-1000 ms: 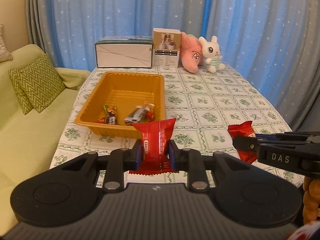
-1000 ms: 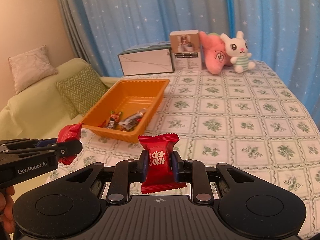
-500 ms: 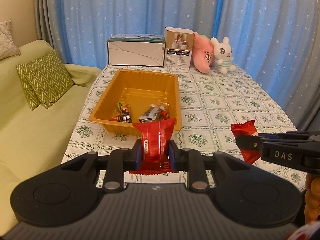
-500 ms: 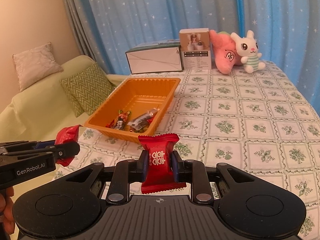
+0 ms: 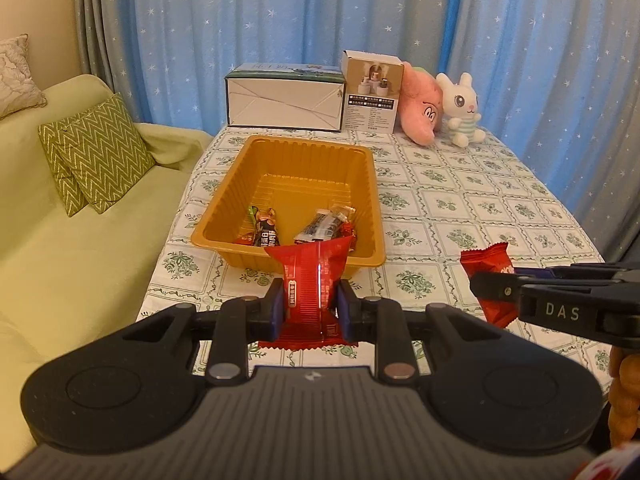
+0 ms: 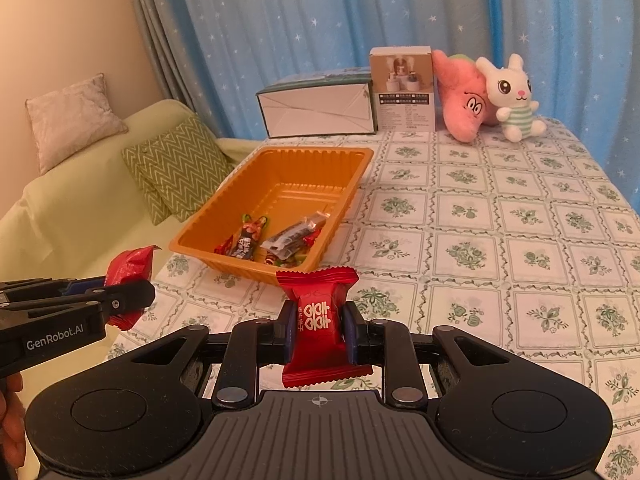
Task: Organize snacks
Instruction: 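Carry both red candies over the orange tray with both grippers, then lower both red candies into the orange tray and open both grippers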
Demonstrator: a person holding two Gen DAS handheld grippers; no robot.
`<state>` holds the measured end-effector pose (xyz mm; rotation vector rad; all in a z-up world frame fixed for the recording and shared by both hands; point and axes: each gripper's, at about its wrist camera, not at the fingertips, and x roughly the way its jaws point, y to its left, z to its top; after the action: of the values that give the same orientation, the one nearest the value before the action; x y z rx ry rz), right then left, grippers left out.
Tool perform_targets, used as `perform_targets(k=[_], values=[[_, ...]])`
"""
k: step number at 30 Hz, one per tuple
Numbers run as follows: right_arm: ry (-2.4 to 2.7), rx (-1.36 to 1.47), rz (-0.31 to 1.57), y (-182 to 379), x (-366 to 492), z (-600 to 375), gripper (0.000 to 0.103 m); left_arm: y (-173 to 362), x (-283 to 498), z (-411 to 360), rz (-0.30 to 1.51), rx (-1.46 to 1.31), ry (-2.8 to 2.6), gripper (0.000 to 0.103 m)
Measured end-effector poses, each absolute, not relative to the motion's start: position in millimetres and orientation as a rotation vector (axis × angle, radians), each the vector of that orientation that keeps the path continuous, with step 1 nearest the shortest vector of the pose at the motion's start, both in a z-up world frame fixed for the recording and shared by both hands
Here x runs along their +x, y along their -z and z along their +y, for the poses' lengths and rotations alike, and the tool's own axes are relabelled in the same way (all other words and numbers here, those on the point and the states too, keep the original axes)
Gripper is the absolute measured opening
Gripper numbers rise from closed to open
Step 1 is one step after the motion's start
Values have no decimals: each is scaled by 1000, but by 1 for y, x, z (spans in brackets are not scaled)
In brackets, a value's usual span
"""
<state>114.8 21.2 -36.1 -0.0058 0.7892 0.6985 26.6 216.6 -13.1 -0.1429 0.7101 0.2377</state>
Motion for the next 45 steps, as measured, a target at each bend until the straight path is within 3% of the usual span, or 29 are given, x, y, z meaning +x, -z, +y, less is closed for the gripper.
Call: perform_targets(k=[21, 45], values=[[-716, -8, 802, 43, 138, 49, 25, 19, 52, 239, 722, -142, -246, 24], [-755, -29, 807, 52, 223, 127, 25, 33, 147, 297, 758, -94, -217, 24]])
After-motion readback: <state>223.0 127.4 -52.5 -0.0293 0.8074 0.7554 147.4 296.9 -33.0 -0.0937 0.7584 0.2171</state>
